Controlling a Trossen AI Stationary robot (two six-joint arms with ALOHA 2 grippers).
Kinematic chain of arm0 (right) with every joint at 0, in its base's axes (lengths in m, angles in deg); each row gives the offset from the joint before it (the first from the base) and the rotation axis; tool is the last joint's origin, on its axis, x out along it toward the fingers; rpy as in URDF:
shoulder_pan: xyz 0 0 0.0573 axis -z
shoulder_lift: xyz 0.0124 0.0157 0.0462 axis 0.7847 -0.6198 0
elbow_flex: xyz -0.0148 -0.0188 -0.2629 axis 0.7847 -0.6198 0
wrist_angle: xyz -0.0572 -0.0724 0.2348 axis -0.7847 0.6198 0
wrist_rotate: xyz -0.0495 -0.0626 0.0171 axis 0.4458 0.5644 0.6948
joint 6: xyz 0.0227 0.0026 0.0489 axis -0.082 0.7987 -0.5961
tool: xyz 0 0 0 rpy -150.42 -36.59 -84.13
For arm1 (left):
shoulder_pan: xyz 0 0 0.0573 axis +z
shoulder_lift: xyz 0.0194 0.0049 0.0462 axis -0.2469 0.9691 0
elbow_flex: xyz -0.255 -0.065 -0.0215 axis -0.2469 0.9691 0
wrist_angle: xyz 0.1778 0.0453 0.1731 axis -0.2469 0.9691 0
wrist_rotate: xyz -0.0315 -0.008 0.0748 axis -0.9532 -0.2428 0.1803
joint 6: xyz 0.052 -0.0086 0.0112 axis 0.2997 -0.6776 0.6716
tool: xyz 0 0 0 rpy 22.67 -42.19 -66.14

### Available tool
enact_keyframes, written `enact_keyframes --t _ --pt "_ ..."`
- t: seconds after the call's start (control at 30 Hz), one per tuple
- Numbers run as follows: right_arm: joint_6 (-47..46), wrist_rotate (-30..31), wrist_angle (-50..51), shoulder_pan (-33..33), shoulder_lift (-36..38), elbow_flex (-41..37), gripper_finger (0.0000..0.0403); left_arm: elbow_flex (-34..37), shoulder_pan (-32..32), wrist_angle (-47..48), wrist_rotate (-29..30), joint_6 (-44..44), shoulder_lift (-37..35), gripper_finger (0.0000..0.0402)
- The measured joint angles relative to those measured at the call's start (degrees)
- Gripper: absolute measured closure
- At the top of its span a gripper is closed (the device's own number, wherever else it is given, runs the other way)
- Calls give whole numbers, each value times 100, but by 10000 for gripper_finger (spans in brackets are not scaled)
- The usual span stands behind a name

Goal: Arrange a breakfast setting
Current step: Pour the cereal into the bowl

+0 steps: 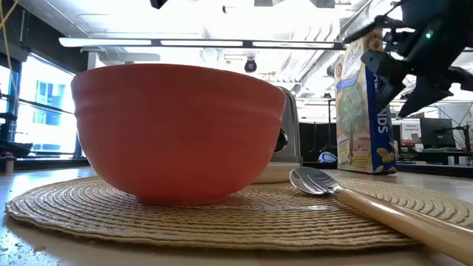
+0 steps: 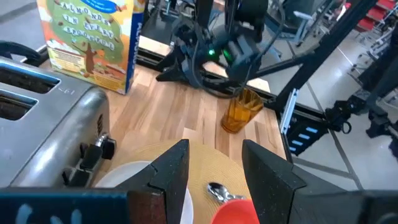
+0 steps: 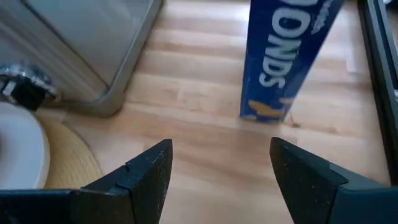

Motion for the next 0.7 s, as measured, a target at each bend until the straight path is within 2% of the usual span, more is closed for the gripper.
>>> enact_keyframes --t 0.37,0.57,0.7 --pt "-379 704 -93 230 0 -618 150 0 281 -68 -3 -114 -2 264" --pt "217 744 -552 412 0 -783 150 0 401 -64 -5 -121 -2 264" --pt "66 746 -702 651 0 -986 150 0 476 -64 -5 -124 -2 264"
